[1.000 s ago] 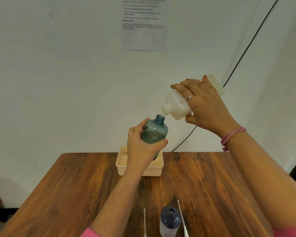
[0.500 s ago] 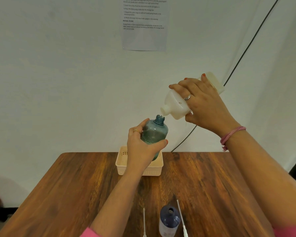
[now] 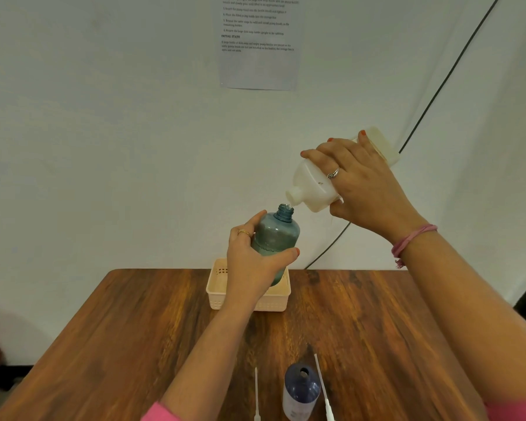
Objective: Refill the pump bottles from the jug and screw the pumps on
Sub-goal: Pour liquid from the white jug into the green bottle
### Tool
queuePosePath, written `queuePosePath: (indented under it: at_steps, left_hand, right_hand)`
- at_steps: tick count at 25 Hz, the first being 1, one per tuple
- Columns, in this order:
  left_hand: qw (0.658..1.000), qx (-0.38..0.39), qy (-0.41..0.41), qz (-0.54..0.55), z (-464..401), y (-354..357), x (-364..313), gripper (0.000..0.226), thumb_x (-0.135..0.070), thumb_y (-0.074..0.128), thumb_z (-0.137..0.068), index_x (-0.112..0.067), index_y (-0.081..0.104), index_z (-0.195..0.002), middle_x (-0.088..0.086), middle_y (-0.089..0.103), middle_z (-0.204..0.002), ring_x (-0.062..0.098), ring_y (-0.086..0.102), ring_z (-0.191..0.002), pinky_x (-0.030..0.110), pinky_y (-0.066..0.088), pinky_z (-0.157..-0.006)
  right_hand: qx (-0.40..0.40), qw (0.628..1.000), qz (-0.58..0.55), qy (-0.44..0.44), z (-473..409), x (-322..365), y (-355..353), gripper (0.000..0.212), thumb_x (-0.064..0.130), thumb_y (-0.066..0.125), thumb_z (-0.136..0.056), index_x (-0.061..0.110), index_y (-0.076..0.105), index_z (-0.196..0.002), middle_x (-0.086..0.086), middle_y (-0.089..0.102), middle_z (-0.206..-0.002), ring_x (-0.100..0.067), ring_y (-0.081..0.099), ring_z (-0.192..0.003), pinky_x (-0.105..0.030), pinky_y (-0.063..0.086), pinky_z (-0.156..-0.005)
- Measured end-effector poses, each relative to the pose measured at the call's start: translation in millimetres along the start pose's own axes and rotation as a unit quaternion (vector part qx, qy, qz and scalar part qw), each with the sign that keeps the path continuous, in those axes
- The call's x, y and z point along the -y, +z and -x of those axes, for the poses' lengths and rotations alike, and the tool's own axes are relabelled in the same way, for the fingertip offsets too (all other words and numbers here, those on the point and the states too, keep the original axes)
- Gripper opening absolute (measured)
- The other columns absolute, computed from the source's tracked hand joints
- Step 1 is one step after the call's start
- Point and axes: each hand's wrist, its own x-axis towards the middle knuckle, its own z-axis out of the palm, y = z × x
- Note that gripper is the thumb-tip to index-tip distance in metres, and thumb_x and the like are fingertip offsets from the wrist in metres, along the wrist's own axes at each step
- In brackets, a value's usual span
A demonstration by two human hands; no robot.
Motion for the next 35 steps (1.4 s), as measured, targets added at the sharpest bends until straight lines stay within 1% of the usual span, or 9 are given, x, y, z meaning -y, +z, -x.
queuePosePath:
  at_steps: [3,6,8,13,19,24,29,35]
  left_hand:
    - [1.000,-0.001,0.000,0.005,-0.8,0.1,-0.2,0.077,-0.016,0.087,-0.061,-0.040,0.047,-0.122,-0.005,0.047,-0.120,0.004,0.054,-0.103,0.030,0.054,-0.089]
    - [1.000,-0.003,-0.003,0.010,-1.3,-0.2,0.2,0.080,-0.015,0.087,-0.060,-0.035,0.049,-0.127,-0.005,0.047,-0.119,0.004,0.054,-0.104,0.033,0.054,-0.091]
    - [1.000,-0.003,-0.003,0.009,-1.6,-0.2,0.7,0.081,-0.015,0.087,-0.061,-0.032,0.049,-0.130,-0.005,0.046,-0.118,0.004,0.053,-0.104,0.032,0.054,-0.091]
    - [1.000,-0.001,-0.003,0.007,-2.0,0.0,1.7,0.080,-0.015,0.087,-0.061,-0.035,0.048,-0.128,-0.006,0.046,-0.118,0.002,0.052,-0.101,0.027,0.053,-0.087]
    - [1.000,-0.002,-0.003,0.003,-2.6,-0.1,3.7,0.080,-0.016,0.088,-0.061,-0.035,0.048,-0.128,-0.005,0.047,-0.119,0.002,0.053,-0.101,0.027,0.053,-0.087]
    - [1.000,0.000,-0.002,0.006,-2.7,-0.3,4.8,0.078,-0.015,0.087,-0.061,-0.037,0.048,-0.125,-0.005,0.047,-0.119,0.003,0.054,-0.101,0.022,0.053,-0.082]
    - [1.000,0.000,-0.004,0.000,-1.8,0.5,4.8,0.078,-0.017,0.087,-0.061,-0.036,0.048,-0.126,-0.004,0.047,-0.120,0.009,0.054,-0.104,0.026,0.055,-0.085]
    - [1.000,0.002,-0.007,0.004,-0.7,0.5,5.4,0.079,-0.017,0.088,-0.061,-0.035,0.049,-0.127,-0.004,0.048,-0.120,0.008,0.054,-0.105,0.031,0.055,-0.088]
  right_hand:
    - [0.003,1.000,0.001,-0.001,1.4,0.2,1.0,0.094,0.010,0.085,-0.053,0.016,0.039,-0.135,-0.015,0.055,-0.125,-0.037,0.049,-0.119,-0.061,0.025,-0.105]
    - [0.007,1.000,0.001,-0.002,1.1,0.3,2.2,0.095,0.010,0.085,-0.054,0.017,0.037,-0.136,-0.015,0.055,-0.126,-0.037,0.049,-0.120,-0.061,0.024,-0.106]
    - [0.007,1.000,0.002,-0.004,-0.1,0.3,2.8,0.095,0.010,0.085,-0.054,0.017,0.037,-0.136,-0.015,0.055,-0.126,-0.037,0.048,-0.120,-0.061,0.024,-0.106]
    - [0.002,1.000,0.003,-0.004,1.3,0.3,3.4,0.095,0.008,0.084,-0.054,0.017,0.037,-0.136,-0.014,0.055,-0.126,-0.037,0.049,-0.120,-0.061,0.024,-0.106]
    - [0.001,1.000,0.003,-0.007,-1.1,1.0,5.5,0.094,0.008,0.084,-0.055,0.017,0.037,-0.136,-0.013,0.055,-0.127,-0.036,0.048,-0.121,-0.060,0.023,-0.107]
    - [-0.012,1.000,0.005,-0.008,-0.7,1.2,5.4,0.091,0.006,0.081,-0.056,0.018,0.038,-0.136,-0.012,0.056,-0.125,-0.035,0.048,-0.121,-0.061,0.024,-0.107]
    - [-0.017,1.000,0.009,-0.010,0.3,2.1,5.3,0.089,0.005,0.080,-0.057,0.017,0.040,-0.136,-0.012,0.056,-0.125,-0.035,0.048,-0.121,-0.059,0.023,-0.108]
    - [-0.016,1.000,0.017,-0.019,1.5,2.0,5.6,0.085,0.006,0.080,-0.059,0.017,0.043,-0.136,-0.011,0.056,-0.125,-0.034,0.048,-0.121,-0.057,0.022,-0.108]
